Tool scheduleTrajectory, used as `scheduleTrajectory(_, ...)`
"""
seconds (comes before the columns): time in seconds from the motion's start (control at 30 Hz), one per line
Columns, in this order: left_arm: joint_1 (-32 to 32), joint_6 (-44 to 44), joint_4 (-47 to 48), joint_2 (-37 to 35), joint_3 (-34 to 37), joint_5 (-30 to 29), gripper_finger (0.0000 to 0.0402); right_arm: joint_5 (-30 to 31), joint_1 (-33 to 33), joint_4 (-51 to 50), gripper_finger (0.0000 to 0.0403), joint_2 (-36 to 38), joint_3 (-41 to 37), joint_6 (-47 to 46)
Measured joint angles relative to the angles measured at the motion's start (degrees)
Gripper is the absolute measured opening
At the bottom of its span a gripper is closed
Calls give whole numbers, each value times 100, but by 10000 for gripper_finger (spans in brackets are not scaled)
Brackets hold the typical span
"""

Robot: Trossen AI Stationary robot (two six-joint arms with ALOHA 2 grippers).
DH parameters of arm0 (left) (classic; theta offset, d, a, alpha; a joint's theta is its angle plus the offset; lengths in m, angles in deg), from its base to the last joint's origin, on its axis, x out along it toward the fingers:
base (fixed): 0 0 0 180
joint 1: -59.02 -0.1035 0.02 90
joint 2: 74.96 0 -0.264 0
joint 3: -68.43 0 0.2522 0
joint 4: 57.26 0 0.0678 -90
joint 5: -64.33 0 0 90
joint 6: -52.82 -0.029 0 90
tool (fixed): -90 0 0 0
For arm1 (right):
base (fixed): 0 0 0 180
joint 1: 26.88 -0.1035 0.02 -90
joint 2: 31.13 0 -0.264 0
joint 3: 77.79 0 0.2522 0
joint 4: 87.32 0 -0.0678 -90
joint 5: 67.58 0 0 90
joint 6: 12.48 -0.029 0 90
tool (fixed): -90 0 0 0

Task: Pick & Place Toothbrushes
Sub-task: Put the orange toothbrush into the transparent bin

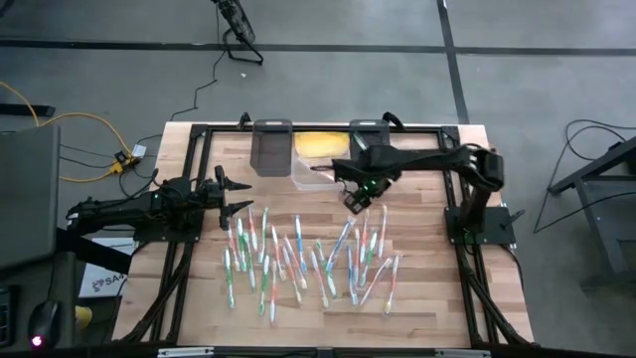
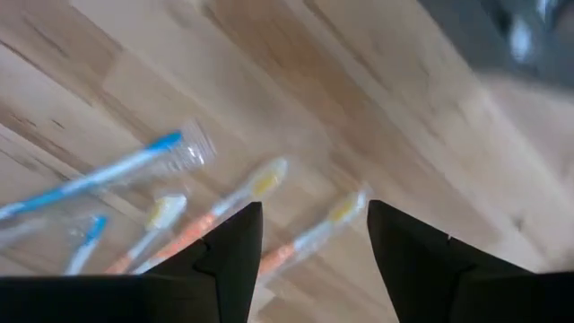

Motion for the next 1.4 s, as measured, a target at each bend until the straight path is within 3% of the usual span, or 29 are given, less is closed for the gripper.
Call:
scheduleTrajectory(0.17, 0, 0, 0, 1, -1, 0, 206, 306, -294, 332, 196, 392, -828, -748)
scheduleTrajectory(0.47, 2, 0, -2, -1, -1, 2, 206, 461, -679, 1301, 196, 420, -2128, -1603)
scheduleTrajectory(0.7, 2, 0, 0, -1, -1, 2, 206, 681, -962, 2016, 196, 435, -2702, -2326)
scheduleTrajectory(0.93, 0, 0, 2, 1, 1, 2, 206, 580, -949, 2675, 189, 470, -3054, -2365)
scheduleTrajectory(1.07, 0, 0, 2, -1, 1, 2, 206, 615, -945, 2696, 145, 461, -3060, -2261)
scheduleTrajectory(1.3, 2, 0, 2, 1, 1, 4, 206, 645, -947, 2704, 20, 446, -3065, -2061)
scheduleTrajectory(1.4, 2, 0, 2, -1, 1, 4, 206, 650, -947, 2684, 14, 463, -3067, -2029)
